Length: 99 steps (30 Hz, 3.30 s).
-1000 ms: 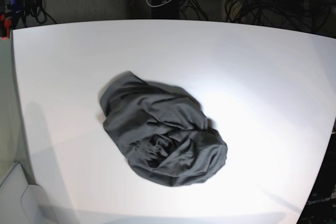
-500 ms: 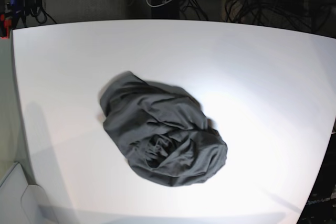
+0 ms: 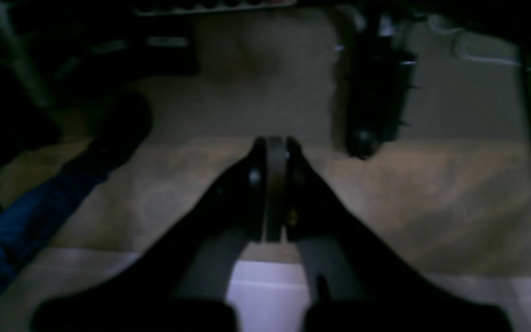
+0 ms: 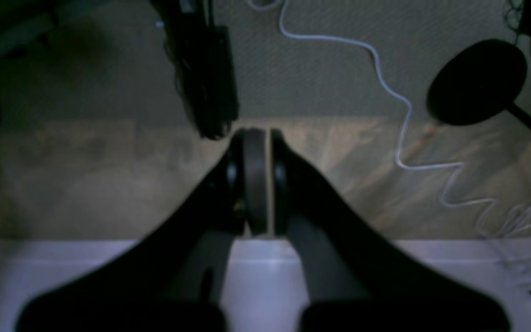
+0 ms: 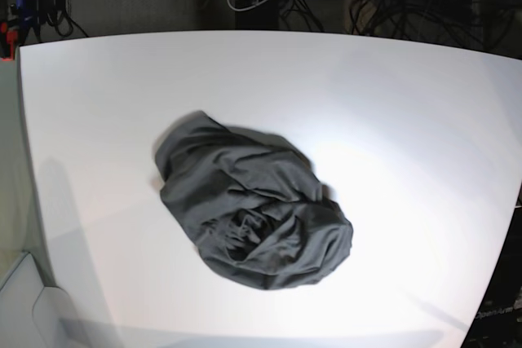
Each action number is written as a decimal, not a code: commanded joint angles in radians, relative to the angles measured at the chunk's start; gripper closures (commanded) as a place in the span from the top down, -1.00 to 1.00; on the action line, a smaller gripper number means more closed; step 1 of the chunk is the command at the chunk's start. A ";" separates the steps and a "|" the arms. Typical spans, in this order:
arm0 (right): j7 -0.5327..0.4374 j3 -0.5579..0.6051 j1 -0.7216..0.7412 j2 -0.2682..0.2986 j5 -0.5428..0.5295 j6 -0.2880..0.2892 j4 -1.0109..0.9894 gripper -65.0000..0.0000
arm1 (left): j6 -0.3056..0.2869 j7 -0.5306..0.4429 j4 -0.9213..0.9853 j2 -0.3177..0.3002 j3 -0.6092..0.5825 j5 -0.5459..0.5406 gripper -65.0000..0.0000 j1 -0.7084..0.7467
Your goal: Layout the t-shirt on the table in an organized manner, then fold the t-shirt properly
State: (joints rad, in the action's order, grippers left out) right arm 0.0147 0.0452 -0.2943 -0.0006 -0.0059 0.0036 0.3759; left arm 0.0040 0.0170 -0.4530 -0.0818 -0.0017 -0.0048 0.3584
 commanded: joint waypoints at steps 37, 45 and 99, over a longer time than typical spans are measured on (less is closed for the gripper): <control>0.311 0.109 -0.793 0.221 -0.003 0.008 1.652 -1.00 | -0.006 -0.009 -1.417 -0.082 -0.001 0.002 -0.99 0.738; 0.284 0.109 -0.745 0.221 -0.003 0.008 1.655 -1.00 | 0.000 -0.009 -1.526 -0.121 0.004 -0.002 -0.99 0.755; -0.141 0.074 -0.544 0.213 -0.001 0.008 1.655 -0.44 | -0.005 0.573 -1.532 -0.068 0.001 -0.002 -0.30 -0.345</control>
State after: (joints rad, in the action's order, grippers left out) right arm -0.0982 0.1207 -0.8291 0.2108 -0.0078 0.0120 2.0167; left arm -0.0044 0.6106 -1.9697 -0.1486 -0.0017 -0.0082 0.0288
